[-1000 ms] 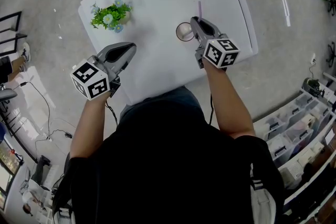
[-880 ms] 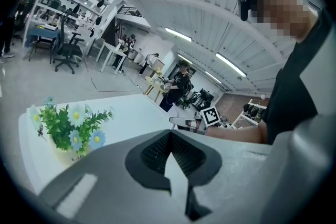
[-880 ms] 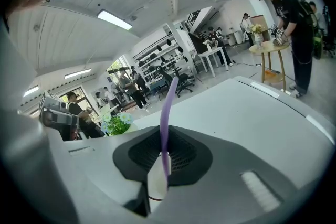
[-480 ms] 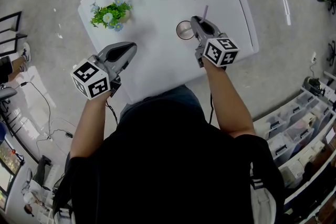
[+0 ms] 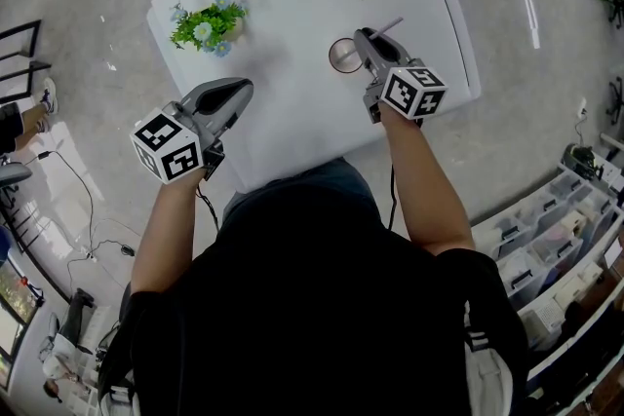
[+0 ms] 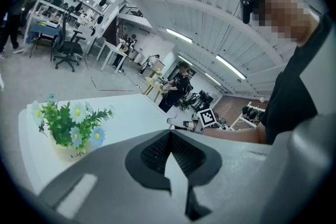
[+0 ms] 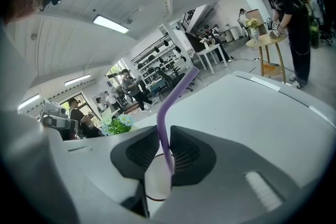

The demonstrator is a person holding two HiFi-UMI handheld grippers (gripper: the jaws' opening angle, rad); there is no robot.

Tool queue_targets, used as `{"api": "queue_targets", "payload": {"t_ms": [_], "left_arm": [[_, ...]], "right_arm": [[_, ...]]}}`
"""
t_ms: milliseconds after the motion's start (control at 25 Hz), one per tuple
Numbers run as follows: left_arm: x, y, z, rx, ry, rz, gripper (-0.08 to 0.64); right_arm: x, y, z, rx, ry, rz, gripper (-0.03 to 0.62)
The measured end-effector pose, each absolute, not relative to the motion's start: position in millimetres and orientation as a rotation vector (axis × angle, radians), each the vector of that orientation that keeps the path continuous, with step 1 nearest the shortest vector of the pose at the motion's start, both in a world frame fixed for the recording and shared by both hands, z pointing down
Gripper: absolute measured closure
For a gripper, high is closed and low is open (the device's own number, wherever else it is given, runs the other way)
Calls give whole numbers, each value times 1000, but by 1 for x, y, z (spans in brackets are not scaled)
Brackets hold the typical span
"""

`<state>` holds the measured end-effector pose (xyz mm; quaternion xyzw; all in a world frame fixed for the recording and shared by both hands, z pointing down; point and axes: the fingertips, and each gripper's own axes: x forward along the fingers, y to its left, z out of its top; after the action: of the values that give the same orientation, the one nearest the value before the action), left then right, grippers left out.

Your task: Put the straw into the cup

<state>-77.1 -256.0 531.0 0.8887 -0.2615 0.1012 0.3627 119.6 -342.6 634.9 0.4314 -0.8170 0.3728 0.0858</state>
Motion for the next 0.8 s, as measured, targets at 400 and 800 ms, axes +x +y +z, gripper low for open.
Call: {"api": "queue_targets", "payload": {"t_ms": [400, 800], "left_arm": [[-78, -253, 529, 2287, -652, 258, 560], [-80, -250, 524, 2298, -640, 256, 560]], "right_arm": [[119, -344, 636, 1289, -2411, 1152, 428], [126, -339, 642, 1316, -2359, 1153, 380]]}}
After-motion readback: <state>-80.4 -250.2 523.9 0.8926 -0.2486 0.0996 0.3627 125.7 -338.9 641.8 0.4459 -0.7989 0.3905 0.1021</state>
